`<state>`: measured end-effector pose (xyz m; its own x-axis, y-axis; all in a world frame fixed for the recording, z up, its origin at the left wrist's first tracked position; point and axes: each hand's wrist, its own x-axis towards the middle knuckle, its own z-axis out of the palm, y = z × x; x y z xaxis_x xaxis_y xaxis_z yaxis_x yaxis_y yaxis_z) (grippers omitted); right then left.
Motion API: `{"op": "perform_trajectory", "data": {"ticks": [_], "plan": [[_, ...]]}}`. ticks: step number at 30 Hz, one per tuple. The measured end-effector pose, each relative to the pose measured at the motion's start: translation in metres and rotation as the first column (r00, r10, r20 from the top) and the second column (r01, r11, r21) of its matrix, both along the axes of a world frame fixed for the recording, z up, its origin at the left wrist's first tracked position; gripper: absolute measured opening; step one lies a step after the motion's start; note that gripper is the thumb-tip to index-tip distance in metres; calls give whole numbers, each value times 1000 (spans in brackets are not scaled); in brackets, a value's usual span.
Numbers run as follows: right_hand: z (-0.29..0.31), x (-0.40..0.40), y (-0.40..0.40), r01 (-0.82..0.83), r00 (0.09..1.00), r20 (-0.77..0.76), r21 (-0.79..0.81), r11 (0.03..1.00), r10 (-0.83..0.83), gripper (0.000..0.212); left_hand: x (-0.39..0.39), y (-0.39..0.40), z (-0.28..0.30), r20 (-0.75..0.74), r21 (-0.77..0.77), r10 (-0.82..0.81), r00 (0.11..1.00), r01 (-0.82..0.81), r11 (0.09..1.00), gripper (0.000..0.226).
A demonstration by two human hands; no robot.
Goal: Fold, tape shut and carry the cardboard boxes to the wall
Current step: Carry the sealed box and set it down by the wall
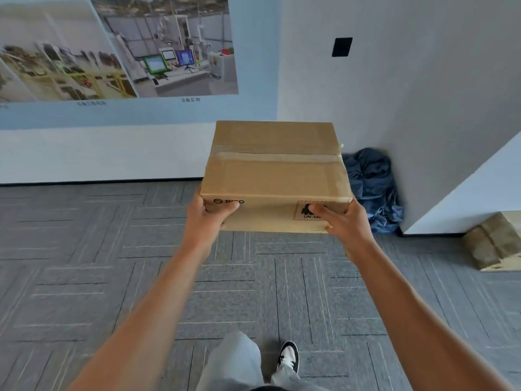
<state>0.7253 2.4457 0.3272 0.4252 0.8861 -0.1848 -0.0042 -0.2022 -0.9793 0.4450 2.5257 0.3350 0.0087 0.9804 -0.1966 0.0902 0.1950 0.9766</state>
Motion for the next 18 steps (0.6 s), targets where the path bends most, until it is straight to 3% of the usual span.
{"op": "perform_trajectory", "data": {"ticks": [6,18], "plan": [[-32,34,156,4,1000,0,-45,999,-4,62,30,156,-33,-8,-25,-15,1000,15,1000,48],[-93,76,457,40,999,-2,-85,996,-40,63,72,464,-94,8,-55,-85,996,86,995,63]]}}
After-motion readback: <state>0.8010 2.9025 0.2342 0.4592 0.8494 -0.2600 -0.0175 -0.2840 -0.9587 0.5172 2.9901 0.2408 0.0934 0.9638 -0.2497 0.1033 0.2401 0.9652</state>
